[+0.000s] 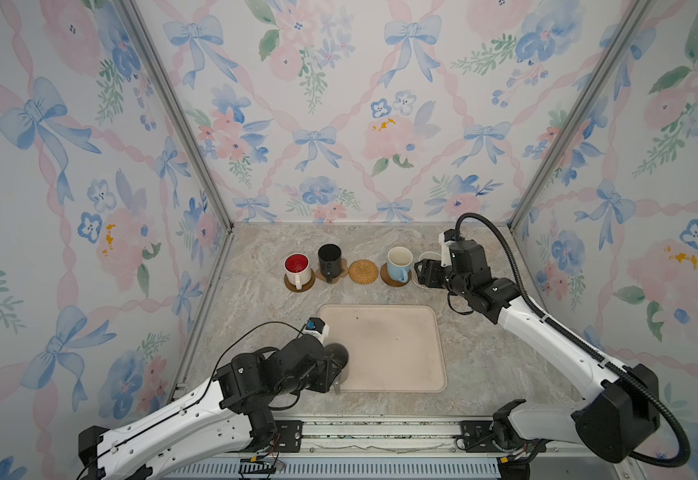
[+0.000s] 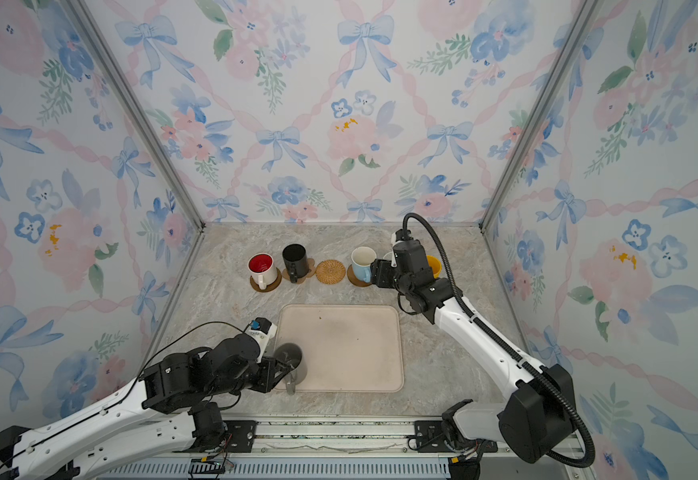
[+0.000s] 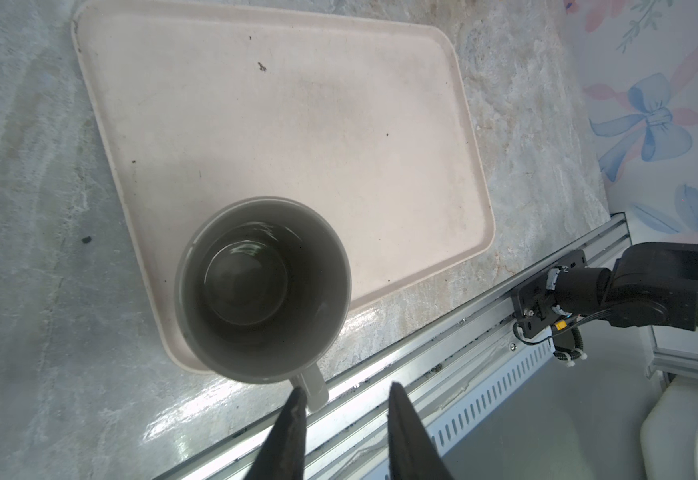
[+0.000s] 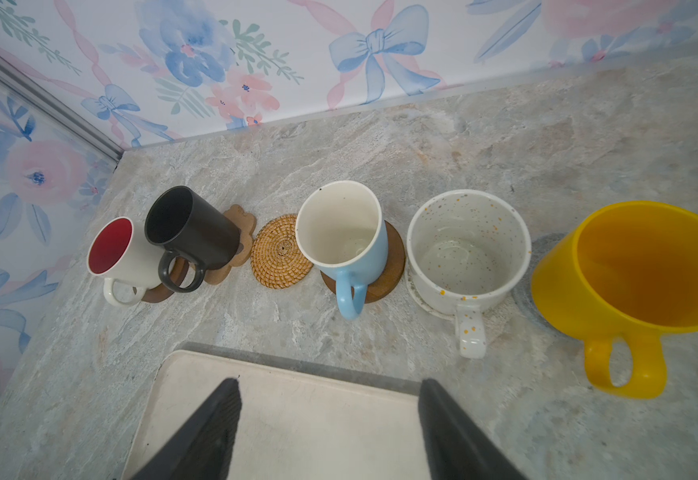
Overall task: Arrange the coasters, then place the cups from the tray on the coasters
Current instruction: 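Move the left gripper down over the grey mug on the tray, then close the left gripper on the grey mug's rim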
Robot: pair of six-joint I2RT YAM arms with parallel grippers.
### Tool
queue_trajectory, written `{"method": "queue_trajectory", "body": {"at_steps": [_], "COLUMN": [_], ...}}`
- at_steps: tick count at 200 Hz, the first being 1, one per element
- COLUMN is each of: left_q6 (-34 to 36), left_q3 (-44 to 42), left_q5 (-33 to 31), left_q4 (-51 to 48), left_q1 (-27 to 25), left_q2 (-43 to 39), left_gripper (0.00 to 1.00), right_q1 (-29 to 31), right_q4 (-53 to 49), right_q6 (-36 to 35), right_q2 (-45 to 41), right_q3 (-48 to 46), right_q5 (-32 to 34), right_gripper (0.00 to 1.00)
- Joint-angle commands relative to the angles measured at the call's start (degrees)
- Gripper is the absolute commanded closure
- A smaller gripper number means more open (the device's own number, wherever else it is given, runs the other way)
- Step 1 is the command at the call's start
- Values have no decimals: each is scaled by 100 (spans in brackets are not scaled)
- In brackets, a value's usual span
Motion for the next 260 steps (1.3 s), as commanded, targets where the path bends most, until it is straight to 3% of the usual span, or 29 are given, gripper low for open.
{"method": "queue_trajectory", "body": {"at_steps": [1, 167, 260], "left_q6": [-243, -387, -21], "left_q3": [-255, -267, -10], "left_q5": [134, -144, -480], "left_q4": [-182, -95, 48], "left_q1": [-33, -139, -147], "left_q2": [-46, 919, 1681], "left_gripper": [70, 64, 61], "right_q1": [-67, -128, -208], "right_q4": [110, 190, 275], "right_q6": [86, 108, 142], "right_q2": [33, 340, 591], "right_q3": [-50, -5, 30], "right_q5": [-87, -282, -450], "right_gripper": [29, 29, 29]}}
